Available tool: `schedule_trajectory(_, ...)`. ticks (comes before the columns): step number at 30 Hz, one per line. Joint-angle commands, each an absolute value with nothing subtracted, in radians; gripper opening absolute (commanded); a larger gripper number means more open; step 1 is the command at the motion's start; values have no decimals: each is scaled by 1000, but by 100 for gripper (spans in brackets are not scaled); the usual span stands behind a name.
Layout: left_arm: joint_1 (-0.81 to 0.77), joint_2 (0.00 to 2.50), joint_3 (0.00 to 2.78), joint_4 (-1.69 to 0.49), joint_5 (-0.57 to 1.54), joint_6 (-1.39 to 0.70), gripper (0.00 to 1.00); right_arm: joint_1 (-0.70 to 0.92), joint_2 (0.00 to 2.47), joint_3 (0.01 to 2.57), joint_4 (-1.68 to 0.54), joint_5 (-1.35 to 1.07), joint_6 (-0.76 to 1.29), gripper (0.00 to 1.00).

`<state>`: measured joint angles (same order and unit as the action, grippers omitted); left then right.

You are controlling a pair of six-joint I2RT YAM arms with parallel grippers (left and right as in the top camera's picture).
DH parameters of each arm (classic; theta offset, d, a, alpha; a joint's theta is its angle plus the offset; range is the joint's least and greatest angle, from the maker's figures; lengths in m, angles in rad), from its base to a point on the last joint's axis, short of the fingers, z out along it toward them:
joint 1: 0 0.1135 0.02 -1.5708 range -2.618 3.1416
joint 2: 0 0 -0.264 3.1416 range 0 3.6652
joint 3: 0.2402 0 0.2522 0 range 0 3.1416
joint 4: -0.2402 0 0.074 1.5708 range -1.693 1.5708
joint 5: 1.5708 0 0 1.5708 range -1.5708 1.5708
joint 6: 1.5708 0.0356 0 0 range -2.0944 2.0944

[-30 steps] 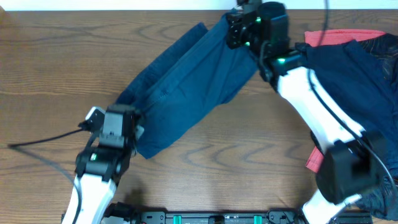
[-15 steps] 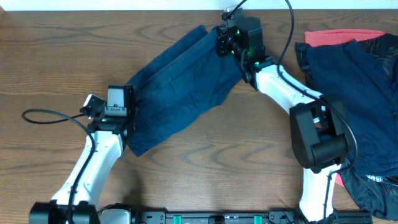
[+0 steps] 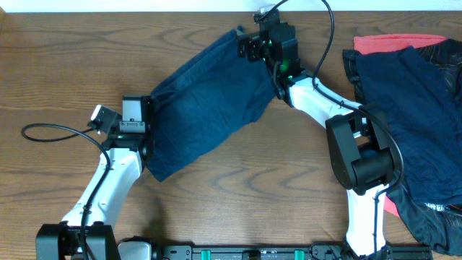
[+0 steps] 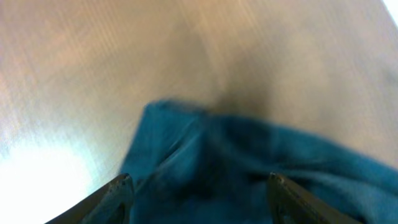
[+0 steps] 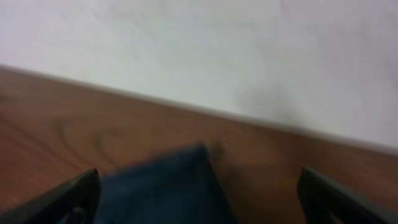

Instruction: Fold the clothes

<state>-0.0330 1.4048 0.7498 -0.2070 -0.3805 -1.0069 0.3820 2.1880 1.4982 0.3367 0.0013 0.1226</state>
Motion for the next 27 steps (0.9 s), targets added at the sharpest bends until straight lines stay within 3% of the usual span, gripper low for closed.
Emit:
schedule_trajectory(1, -12, 1372, 757, -141, -413, -809, 70, 314, 2088, 1518, 187, 47, 181, 99)
schedule_trajectory(7, -9, 1292, 784, -134, -331, -604, 70, 197, 1985, 1518, -295, 0, 384, 99)
schedule_trajectory(9, -9, 1283, 784, -157, -227, -602, 62, 168, 1993, 1514, -376, -126, 392, 98)
schedule_trajectory(14, -12, 1343, 779, -166, -122, -591, 45, 163, 2052, 1480, -404, -360, 393, 84)
schedule_trajectory(25, -9, 1588, 778, -2, -131, -487, 46, 252, 2183, 1479, -344, -413, 496, 84)
schedule_trajectory(27, -4, 1626, 778, -2, -163, -487, 46, 263, 2196, 1479, -329, -390, 522, 79)
